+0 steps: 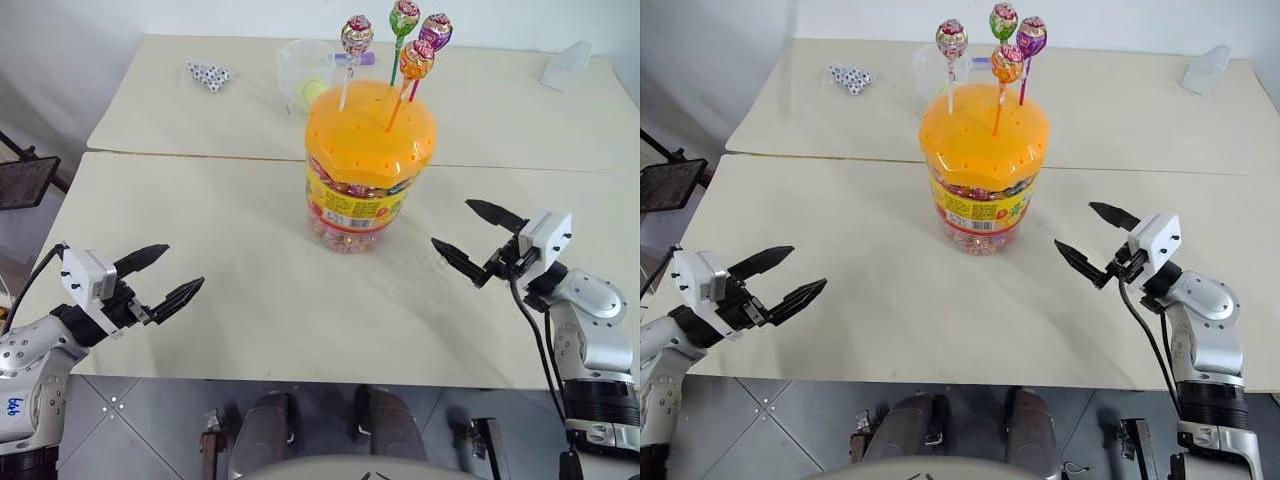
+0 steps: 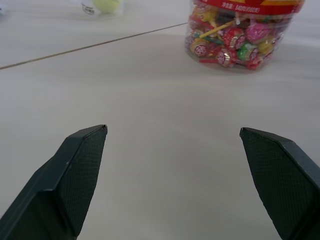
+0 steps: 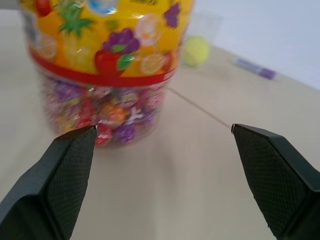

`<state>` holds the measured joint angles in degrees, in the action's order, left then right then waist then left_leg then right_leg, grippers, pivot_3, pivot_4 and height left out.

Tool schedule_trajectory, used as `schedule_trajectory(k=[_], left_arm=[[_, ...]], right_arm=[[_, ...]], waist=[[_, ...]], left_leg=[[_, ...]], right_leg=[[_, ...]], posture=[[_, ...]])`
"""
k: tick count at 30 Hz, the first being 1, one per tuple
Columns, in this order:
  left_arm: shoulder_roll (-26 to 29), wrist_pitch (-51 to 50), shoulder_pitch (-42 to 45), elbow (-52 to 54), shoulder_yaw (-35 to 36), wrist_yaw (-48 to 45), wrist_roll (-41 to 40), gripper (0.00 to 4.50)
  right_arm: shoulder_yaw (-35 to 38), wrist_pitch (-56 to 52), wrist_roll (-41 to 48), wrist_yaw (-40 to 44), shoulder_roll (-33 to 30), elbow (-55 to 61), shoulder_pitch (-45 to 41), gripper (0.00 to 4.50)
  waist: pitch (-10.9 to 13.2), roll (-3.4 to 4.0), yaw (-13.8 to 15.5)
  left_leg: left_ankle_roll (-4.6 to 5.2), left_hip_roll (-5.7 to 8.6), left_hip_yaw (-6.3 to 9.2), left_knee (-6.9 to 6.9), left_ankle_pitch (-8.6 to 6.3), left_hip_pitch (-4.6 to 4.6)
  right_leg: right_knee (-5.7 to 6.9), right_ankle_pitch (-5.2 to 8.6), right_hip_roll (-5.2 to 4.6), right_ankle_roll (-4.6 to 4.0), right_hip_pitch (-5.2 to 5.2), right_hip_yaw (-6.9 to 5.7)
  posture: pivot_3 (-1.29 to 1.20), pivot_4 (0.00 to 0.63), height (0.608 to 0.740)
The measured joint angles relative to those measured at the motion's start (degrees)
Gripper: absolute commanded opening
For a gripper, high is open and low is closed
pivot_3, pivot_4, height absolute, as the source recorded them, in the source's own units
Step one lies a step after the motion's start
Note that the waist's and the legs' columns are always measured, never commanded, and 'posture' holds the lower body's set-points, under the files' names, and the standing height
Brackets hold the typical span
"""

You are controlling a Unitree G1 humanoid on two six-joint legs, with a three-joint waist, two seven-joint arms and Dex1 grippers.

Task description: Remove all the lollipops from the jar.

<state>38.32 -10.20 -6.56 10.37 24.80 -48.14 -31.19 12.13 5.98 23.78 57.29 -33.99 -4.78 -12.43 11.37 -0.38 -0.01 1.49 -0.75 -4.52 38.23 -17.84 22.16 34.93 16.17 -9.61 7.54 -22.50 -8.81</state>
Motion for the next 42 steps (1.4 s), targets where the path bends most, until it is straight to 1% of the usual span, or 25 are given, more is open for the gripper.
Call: schedule_trajectory(k=[4, 6, 7, 9, 10, 12, 13, 14, 15, 17, 19, 21, 23, 25, 28, 33, 36, 38, 39, 41, 42], left_arm=[[0.19, -0.6, 3.33, -1.37, -0.02, -0.78, -1.17, 4.5], [0.3, -2.77, 5.49, -2.28, 0.02, -2.3, -4.4, 4.5], [0.39, -5.33, 7.2, -2.48, 0.15, -3.41, -7.82, 4.5], [0.47, -11.2, 13.27, -3.02, 1.23, -4.12, -15.38, 4.5], [0.84, -13.01, 16.06, -3.09, 1.76, -4.04, -17.88, 4.5], [1.13, -16.63, 24.46, -4.25, 1.05, -3.84, -21.42, 4.5], [0.87, -17.61, 28.57, -5.13, -0.02, -3.79, -21.9, 4.5], [0.36, -18.2, 33.19, -6.64, -1.9, -3.93, -21.75, 4.5], [0.09, -18.48, 35.91, -7.55, -3.47, -4.03, -21.39, 4.5], [-1.39, -18.37, 43.52, -12.05, -9.38, -5.88, -17.61, 4.5], [-3.95, -18.63, 49.07, -15.85, -13.83, -7.42, -15.37, 4.5], [-6.96, -18.92, 55.3, -19.43, -17.09, -8.48, -13.92, 4.5], [-8.52, -18.95, 60.34, -22.75, -19.48, -9.07, -11.42, 4.5], [-9.85, -19.0, 63.37, -24.69, -20.97, -9.37, -9.79, 4.5], [-12.28, -19.86, 64.86, -25.68, -21.68, -10.27, -9.04, 3.9], [-14.56, -20.05, 66.81, -28.54, -23.33, -10.15, -6.23, 2.36], [-16.19, -19.64, 68.39, -29.57, -23.51, -9.35, -4.67, 1.52], [-17.12, -18.91, 69.25, -30.77, -23.44, -8.68, -3.79, 0.83], [-17.51, -18.42, 69.33, -31.28, -23.36, -8.52, -3.51, 0.61], [-18.33, -17.52, 69.32, -31.91, -23.06, -8.35, -3.12, 0.03], [-18.62, -16.99, 69.32, -32.1, -22.48, -8.4, -3.11, 0.03]], right_arm=[[-0.4, -1.32, 1.91, 3.6, -1.77, 2.62, 2.84, 4.47], [0.25, -3.36, 5.59, 4.44, -1.87, 6.5, 4.7, 4.47], [1.5, -5.35, 8.93, 4.22, -1.83, 9.37, 5.61, 4.47], [5.38, -9.08, 16.52, 2.22, -1.76, 16.62, 7.09, 4.47], [6.88, -10.01, 19.05, 1.38, -1.74, 19.54, 7.23, 4.47], [10.73, -11.65, 23.48, -1.56, -1.76, 26.03, 9.23, 4.47], [12.18, -12.44, 24.89, -3.34, -1.75, 28.45, 10.19, 4.47], [13.87, -12.96, 26.15, -5.42, -1.71, 30.5, 11.07, 4.47], [14.95, -13.47, 27.11, -6.86, -1.66, 31.83, 11.21, 4.47], [18.43, -13.89, 29.69, -10.52, -1.09, 34.89, 13.47, 4.47], [20.07, -13.99, 31.11, -11.8, -0.31, 36.92, 15.86, 4.47], [20.1, -13.94, 31.52, -11.78, 0.26, 38.56, 18.13, 4.47], [20.02, -13.69, 31.48, -11.79, 0.52, 39.55, 19.46, 4.47], [19.81, -13.6, 31.44, -12.31, 1.06, 40.39, 19.61, 4.47], [19.61, -13.45, 31.27, -13.56, 1.79, 41.17, 19.6, 4.5], [18.88, -13.11, 30.08, -14.42, 2.76, 41.62, 19.68, 4.5], [17.48, -12.58, 29.4, -14.62, 3.11, 41.87, 19.6, 4.5], [17.35, -12.32, 29.01, -14.77, 3.27, 41.88, 19.6, 4.5], [17.12, -12.21, 28.9, -14.88, 3.35, 41.89, 19.59, 4.5], [16.38, -12.15, 28.39, -15.21, 3.76, 41.91, 19.52, 4.5], [15.81, -12.14, 28.2, -15.37, 3.84, 41.91, 19.35, 4.5]], waist=[[0.0, 0.0, 0.39], [0.0, 0.0, 0.35], [0.01, 0.01, 0.35], [0.02, 0.02, 0.85], [0.01, 0.01, 1.0], [0.0, -0.01, 1.58], [-0.01, -0.02, 1.82], [-0.01, -0.02, 2.19], [-0.01, -0.04, 2.2], [-0.02, -0.05, 2.58], [-0.03, -0.07, 2.68], [0.0, -0.13, 2.78], [0.0, -0.13, 2.6], [0.0, -0.12, 1.99], [0.0, -0.12, 1.35], [0.0, -0.13, 1.49], [0.0, -0.13, 1.73], [0.0, -0.13, 1.71], [0.0, -0.13, 1.65], [0.0, -0.13, 1.55], [0.0, -0.13, 1.53]], left_leg=[[0.01, 0.01, 0.02, 0.02, -0.01, 0.01], [0.01, -0.01, 0.02, 0.03, -0.01, 0.01], [0.01, -0.02, 0.05, 0.05, -0.01, 0.03], [0.01, -0.04, 0.13, 0.12, -0.01, 0.03], [0.0, -0.04, 0.15, 0.16, -0.01, 0.02], [0.0, 0.01, 0.21, 0.2, -0.01, 0.02], [0.0, 0.05, 0.21, 0.23, -0.02, 0.03], [0.03, 0.08, 0.18, 0.29, -0.03, 0.04], [0.05, 0.12, 0.12, 0.3, -0.04, 0.04], [0.07, 0.38, -0.08, 0.29, -0.05, 0.04], [0.07, 0.36, -0.39, 0.28, -0.05, 0.06], [0.08, 0.32, -0.44, 0.36, -0.06, 0.18], [0.11, 0.32, -0.56, 0.35, -0.07, 0.15], [0.11, 0.28, -0.61, 0.32, -0.07, 0.11], [0.11, 0.21, -0.61, 0.31, -0.07, 0.1], [0.12, 0.18, -0.61, 0.41, -0.08, 0.14], [0.18, 0.2, -0.6, 0.53, -0.12, 0.2], [0.19, 0.19, -0.61, 0.55, -0.12, 0.19], [0.19, 0.19, -0.61, 0.55, -0.12, 0.19], [0.19, 0.17, -0.61, 0.55, -0.12, 0.19], [0.19, 0.18, -0.61, 0.54, -0.12, 0.19]], right_leg=[[0.0, 0.0, 0.0, 0.0, 0.02, -0.01], [0.0, 0.0, 0.0, 0.0, 0.02, -0.01], [0.03, 0.0, 0.0, 0.0, 0.01, -0.01], [0.07, 0.0, 0.0, 0.0, 0.03, -0.03], [0.07, -0.01, 0.01, -0.01, 0.07, -0.05], [0.06, -0.02, 0.01, 0.01, 0.13, -0.08], [0.06, -0.03, 0.0, 0.03, 0.15, -0.07], [0.04, -0.04, 0.0, 0.05, 0.15, -0.06], [0.03, -0.05, 0.0, 0.06, 0.15, -0.03], [0.02, -0.05, 0.05, 0.07, 0.14, -0.03], [0.02, -0.05, 0.07, 0.07, 0.11, -0.02], [-0.05, -0.05, 0.12, 0.07, 0.05, -0.02], [-0.06, -0.05, 0.13, 0.07, 0.05, 0.05], [-0.08, -0.05, 0.15, 0.07, 0.04, 0.11], [-0.04, -0.05, 0.2, 0.07, 0.01, 0.13], [-0.05, -0.05, 0.24, 0.07, 0.0, 0.15], [-0.07, -0.05, 0.23, 0.07, 0.02, 0.16], [-0.06, -0.05, 0.23, 0.07, 0.02, 0.17], [-0.05, -0.05, 0.23, 0.07, 0.02, 0.17], [-0.03, -0.05, 0.24, 0.07, 0.0, 0.17], [-0.03, -0.05, 0.24, 0.07, 0.0, 0.17]], posture=[[0.0, 0.15, 0.74], [0.0, 0.15, 0.74], [0.0, 0.15, 0.74], [0.0, 0.15, 0.74], [0.0, 0.15, 0.74], [0.0, 0.15, 0.74], [0.0, 0.15, 0.74], [0.0, 0.15, 0.74], [0.0, 0.15, 0.74], [0.0, 0.15, 0.74], [0.0, 0.15, 0.74], [0.0, 0.15, 0.74], [0.0, 0.15, 0.74], [0.0, 0.15, 0.74], [0.0, 0.15, 0.74], [0.0, 0.15, 0.74], [0.0, 0.15, 0.74], [0.0, 0.15, 0.74], [0.0, 0.15, 0.74], [0.0, 0.15, 0.74], [0.0, 0.15, 0.74]])
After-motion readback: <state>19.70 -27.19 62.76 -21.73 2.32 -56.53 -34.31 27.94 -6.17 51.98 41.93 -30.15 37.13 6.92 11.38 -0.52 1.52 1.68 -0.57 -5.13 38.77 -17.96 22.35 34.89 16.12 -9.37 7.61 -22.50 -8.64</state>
